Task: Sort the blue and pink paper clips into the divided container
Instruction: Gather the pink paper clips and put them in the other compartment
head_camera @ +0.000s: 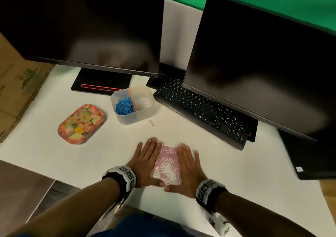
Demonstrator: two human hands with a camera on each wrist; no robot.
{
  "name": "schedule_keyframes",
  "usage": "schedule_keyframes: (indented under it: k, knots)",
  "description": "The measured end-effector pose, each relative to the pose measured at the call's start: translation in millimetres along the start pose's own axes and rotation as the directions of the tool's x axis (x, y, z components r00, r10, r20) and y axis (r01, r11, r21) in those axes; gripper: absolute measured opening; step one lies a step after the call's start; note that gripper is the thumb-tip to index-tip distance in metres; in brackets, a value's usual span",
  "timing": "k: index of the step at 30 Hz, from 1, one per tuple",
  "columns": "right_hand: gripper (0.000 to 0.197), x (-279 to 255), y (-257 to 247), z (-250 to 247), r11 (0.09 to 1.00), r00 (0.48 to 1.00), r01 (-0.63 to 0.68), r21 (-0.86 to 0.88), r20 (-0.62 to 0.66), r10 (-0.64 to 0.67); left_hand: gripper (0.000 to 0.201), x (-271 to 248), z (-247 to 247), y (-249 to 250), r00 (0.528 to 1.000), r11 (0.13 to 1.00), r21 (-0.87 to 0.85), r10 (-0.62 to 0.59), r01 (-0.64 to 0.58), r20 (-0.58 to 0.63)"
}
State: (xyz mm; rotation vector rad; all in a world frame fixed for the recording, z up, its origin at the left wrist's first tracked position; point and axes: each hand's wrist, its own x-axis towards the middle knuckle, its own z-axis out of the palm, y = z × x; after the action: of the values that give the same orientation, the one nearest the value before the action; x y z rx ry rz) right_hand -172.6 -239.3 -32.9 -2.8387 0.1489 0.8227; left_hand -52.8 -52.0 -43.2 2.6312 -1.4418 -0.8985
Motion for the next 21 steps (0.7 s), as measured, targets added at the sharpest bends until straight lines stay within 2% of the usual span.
schedule_keyframes:
  k: [2, 5, 7, 8, 12, 14, 17, 21]
  knots:
    - [0.136, 13, -9, -3, 0.999, 0.999, 0.049, -0.004, -0.002, -0.049, 0.123, 7, -1, 3, 1.000, 1.000, 0.009, 0.018, -0.018, -0.009]
    - [0.134, 22, -12, -6, 0.983, 0.983, 0.183, 0.019, -0.007, -0.183, 0.117, 7, -1, 3, 0.988, 0.995, -0.054, 0.079, -0.087, -0.130]
    - [0.130, 26, -6, -16, 0.966, 0.972, 0.233, 0.112, -0.051, -0.229, 0.116, 0, -7, -3, 0.980, 0.990, -0.127, 0.030, -0.056, -0.198]
    - [0.125, 31, -1, -22, 0.962, 0.975, 0.220, 0.163, -0.078, -0.210, 0.116, -4, -10, -8, 0.976, 0.983, -0.184, -0.026, -0.014, -0.214]
    - [0.105, 69, 11, -50, 0.974, 0.988, 0.129, 0.186, -0.104, -0.111, 0.114, -10, -17, -41, 0.960, 0.934, -0.316, -0.228, 0.168, -0.162]
    - [0.099, 93, 6, -62, 0.980, 0.992, 0.111, 0.165, -0.072, -0.100, 0.112, -8, -24, -52, 0.959, 0.929, -0.313, -0.249, 0.198, -0.133]
    - [0.090, 118, -13, -74, 0.986, 0.995, 0.098, 0.133, -0.027, -0.096, 0.094, 4, -42, -50, 0.963, 0.924, -0.323, -0.249, 0.205, -0.099]
    - [0.077, 127, -36, -78, 0.980, 0.980, 0.198, 0.004, 0.018, -0.198, 0.091, 19, -64, -46, 0.970, 0.889, -0.412, -0.238, 0.200, -0.043]
